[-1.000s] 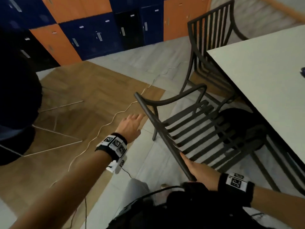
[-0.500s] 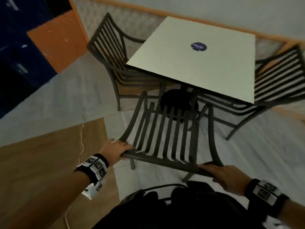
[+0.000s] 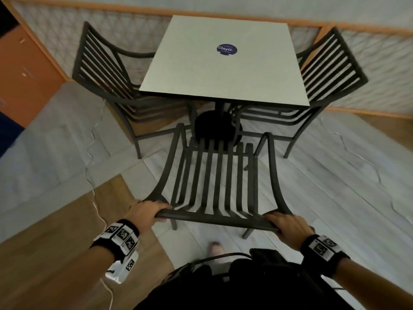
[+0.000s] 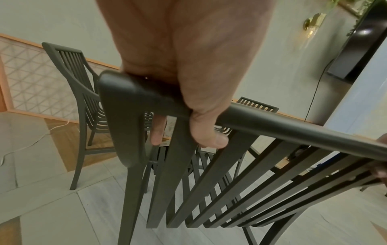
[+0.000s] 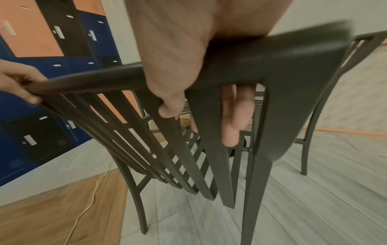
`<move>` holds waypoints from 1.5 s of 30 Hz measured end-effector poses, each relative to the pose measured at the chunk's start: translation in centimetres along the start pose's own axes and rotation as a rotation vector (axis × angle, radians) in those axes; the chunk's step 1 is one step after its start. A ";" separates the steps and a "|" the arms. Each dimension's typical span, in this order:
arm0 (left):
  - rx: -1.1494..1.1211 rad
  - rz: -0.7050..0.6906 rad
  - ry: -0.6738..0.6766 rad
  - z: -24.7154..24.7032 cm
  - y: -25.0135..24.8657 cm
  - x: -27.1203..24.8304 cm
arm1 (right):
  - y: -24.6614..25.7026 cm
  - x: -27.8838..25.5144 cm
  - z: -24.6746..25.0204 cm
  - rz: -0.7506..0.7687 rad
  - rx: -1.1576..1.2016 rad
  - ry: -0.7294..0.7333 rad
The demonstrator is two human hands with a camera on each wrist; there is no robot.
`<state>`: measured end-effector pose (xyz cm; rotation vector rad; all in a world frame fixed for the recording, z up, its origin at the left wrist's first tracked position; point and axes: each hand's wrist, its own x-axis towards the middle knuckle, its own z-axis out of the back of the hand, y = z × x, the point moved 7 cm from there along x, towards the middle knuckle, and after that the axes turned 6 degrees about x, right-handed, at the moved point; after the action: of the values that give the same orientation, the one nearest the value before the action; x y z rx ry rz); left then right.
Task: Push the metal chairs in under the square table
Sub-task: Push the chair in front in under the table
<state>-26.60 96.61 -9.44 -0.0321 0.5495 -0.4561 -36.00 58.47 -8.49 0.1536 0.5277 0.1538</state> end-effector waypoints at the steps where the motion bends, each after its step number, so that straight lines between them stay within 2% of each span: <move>1: 0.012 0.008 -0.009 0.0 0.1 0.1 | 0.0 0.4 -0.2 -0.013 0.007 0.003; 9: 0.064 0.058 -0.013 1.8 0.9 2.5 | -0.6 3.4 1.9 -0.037 -0.024 -0.052; 20: 0.015 0.088 -0.011 4.6 2.6 7.0 | -2.5 8.4 5.1 -0.041 -0.081 -0.063; 30: 0.054 0.140 -0.021 6.4 3.8 8.9 | -2.3 11.1 6.8 -0.017 -0.125 -0.034; 33: -0.040 0.142 -0.056 6.7 3.9 8.5 | -1.5 11.1 7.4 0.009 -0.137 0.005; 35: -0.168 0.152 -0.156 6.9 4.3 7.9 | -0.1 11.3 8.4 0.040 -0.174 0.039; 37: -0.262 0.192 -0.359 7.0 5.5 6.6 | 2.2 11.9 9.9 0.085 -0.167 0.046; 39: -0.351 0.272 -0.535 6.4 7.0 4.4 | 5.5 12.9 11.5 0.154 -0.142 0.048; 40: -0.409 0.324 -0.568 5.8 7.6 3.2 | 7.4 13.6 12.2 0.193 -0.136 0.045; 43: -0.509 0.497 -0.517 2.7 10.3 -0.1 | 13.7 16.3 14.3 0.309 -0.131 0.015; 45: -0.504 0.583 -0.419 -0.3 12.9 -2.2 | 18.2 18.4 15.7 0.386 -0.137 0.004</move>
<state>-23.18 109.15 -10.56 -0.4296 0.2281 0.2658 -14.19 77.96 -0.77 0.1202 0.4858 0.5658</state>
